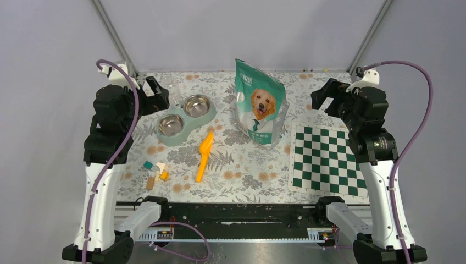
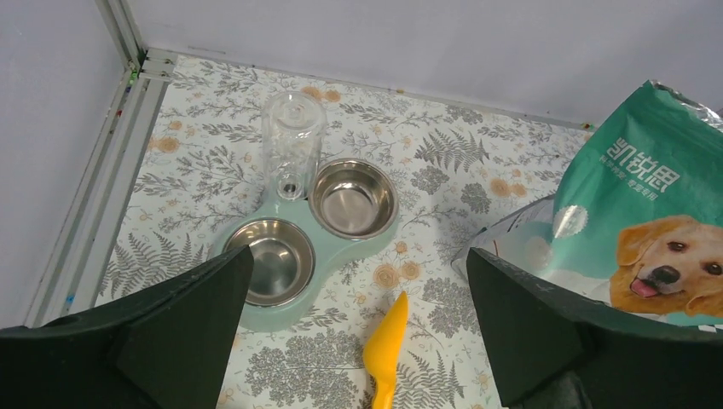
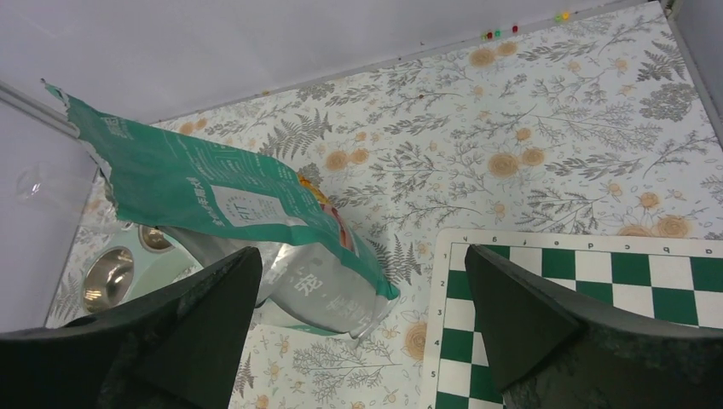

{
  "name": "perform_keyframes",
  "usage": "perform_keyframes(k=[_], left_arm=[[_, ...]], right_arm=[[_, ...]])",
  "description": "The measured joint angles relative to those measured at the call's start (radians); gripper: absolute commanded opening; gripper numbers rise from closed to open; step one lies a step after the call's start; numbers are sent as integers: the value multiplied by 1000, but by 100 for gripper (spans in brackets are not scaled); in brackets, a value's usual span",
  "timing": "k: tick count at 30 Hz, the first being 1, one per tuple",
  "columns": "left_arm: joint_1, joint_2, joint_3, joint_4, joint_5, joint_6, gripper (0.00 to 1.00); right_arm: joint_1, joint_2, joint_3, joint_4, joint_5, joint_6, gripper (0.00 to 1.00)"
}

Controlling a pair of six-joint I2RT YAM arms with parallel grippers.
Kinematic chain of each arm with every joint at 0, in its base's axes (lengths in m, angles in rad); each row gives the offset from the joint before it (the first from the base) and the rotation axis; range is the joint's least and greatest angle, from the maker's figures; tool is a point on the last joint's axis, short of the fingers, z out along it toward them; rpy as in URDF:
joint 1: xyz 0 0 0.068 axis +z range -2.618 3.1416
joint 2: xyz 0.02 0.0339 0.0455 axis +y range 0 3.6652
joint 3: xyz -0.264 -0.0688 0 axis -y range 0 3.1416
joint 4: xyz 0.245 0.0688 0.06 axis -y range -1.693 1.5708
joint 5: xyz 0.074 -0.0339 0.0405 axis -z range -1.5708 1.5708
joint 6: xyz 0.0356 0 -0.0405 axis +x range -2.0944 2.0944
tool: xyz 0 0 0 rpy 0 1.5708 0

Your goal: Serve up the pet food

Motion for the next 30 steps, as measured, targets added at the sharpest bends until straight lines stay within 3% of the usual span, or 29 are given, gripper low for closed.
perform_keyframes(k=[8,23,30], left_arm=[[0,-2,-8,24,38,-21,99],[0,-1,-222,156,391,-151,98],[0,-1,-233,192,432,-192,98]], right_arm=[[0,6,-21,18,-101,-10,100],[9,35,-103,74,-387,-17,100],[159,60,-97,140,-404,-31,99]])
